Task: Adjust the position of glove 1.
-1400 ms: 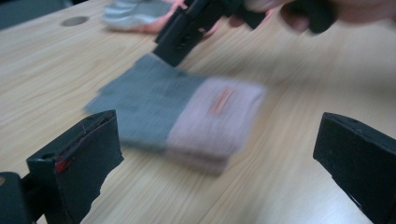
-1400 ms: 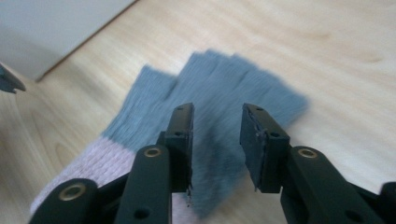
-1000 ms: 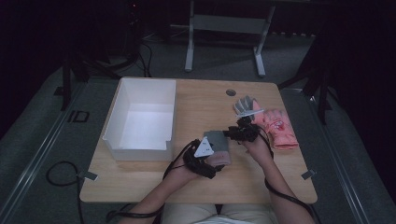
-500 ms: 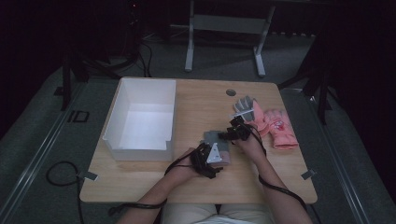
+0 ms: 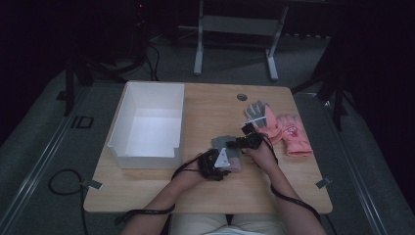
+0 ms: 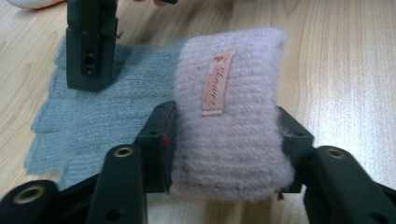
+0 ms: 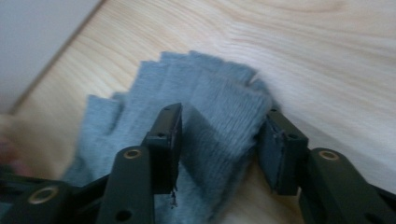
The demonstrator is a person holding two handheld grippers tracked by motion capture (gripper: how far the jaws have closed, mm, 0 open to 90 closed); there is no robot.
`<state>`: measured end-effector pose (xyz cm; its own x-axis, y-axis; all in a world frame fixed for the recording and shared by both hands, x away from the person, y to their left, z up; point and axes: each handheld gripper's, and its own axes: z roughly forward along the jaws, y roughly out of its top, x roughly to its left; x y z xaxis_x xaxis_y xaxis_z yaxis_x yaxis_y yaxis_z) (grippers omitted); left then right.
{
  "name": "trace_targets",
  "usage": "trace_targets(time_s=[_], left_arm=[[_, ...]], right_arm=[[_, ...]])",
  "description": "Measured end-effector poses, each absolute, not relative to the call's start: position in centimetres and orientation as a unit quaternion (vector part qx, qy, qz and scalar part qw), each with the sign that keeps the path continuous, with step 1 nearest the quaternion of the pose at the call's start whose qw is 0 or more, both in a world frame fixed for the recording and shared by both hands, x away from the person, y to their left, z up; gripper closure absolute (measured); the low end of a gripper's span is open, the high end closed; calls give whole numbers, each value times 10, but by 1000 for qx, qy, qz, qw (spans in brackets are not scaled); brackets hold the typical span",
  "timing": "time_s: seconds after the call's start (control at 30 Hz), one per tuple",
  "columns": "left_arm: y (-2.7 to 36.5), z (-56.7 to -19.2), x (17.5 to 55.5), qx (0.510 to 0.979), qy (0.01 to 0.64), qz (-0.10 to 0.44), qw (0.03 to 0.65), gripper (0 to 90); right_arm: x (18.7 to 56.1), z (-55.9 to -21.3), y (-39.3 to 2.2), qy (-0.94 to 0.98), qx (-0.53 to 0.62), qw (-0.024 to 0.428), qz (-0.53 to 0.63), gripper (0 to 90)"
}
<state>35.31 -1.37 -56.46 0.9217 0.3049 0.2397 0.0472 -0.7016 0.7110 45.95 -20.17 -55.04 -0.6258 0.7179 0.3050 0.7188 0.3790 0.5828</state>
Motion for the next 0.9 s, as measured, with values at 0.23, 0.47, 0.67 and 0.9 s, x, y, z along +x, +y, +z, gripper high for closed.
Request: trace_targets(time_s=[0.23,0.47,0.67,0.9], left_arm=[[-10,-562,357,902,115,155,387,652],[-11,-551,360,910,119,132,374,690],[-12,-530,356,912,102,133,375,692],[-12,-494,351,913,87,136,376,693]], right_arm=[[458,-552,-193,-827,-433,40,-357,718],[453,-542,-199,-819,-428,42,-380,740],[444,-521,-206,-818,-411,33,-400,741],[430,-485,-211,-816,-395,4,-422,742]])
